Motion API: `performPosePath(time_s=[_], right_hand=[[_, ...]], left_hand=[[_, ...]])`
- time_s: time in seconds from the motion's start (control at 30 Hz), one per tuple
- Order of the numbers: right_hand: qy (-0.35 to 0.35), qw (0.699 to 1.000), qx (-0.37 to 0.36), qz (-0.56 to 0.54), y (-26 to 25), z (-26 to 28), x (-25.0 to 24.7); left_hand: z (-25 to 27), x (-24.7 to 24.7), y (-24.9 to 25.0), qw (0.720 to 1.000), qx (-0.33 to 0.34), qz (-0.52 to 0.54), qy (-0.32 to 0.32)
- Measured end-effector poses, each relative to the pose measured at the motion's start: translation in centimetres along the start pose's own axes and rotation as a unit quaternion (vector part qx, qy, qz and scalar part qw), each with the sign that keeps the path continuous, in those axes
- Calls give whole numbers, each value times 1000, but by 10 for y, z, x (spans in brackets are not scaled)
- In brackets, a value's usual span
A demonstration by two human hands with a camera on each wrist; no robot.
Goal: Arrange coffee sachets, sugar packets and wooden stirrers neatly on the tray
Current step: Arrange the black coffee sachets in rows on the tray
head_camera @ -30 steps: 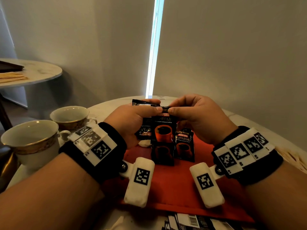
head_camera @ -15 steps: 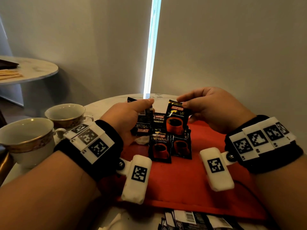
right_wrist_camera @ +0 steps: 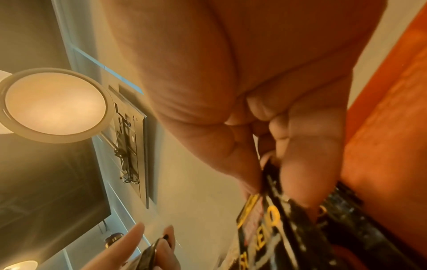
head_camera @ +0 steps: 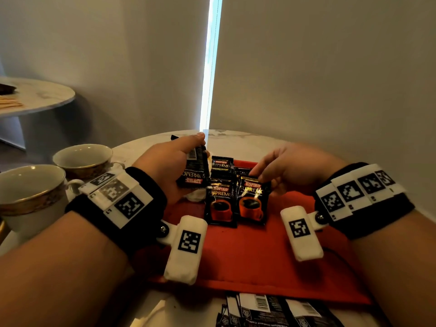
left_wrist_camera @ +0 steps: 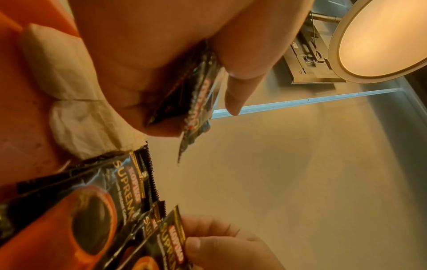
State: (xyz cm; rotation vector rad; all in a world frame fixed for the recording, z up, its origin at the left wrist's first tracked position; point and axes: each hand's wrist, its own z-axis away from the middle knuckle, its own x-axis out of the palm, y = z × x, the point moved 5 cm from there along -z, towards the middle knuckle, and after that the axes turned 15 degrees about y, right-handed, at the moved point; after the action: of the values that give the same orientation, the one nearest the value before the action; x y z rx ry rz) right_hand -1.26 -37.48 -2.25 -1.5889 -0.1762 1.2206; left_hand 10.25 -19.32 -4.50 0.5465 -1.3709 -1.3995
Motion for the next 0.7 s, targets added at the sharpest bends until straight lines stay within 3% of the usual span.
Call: performPosePath(time_s=[0.27, 0.7], right_hand=[[31, 989, -38, 140, -2, 2, 2], [58, 985, -67, 151, -4, 1, 7]], left_hand=[[4, 1, 0, 1000, -3, -9, -5], [4, 0, -1, 1000, -15, -12, -6]])
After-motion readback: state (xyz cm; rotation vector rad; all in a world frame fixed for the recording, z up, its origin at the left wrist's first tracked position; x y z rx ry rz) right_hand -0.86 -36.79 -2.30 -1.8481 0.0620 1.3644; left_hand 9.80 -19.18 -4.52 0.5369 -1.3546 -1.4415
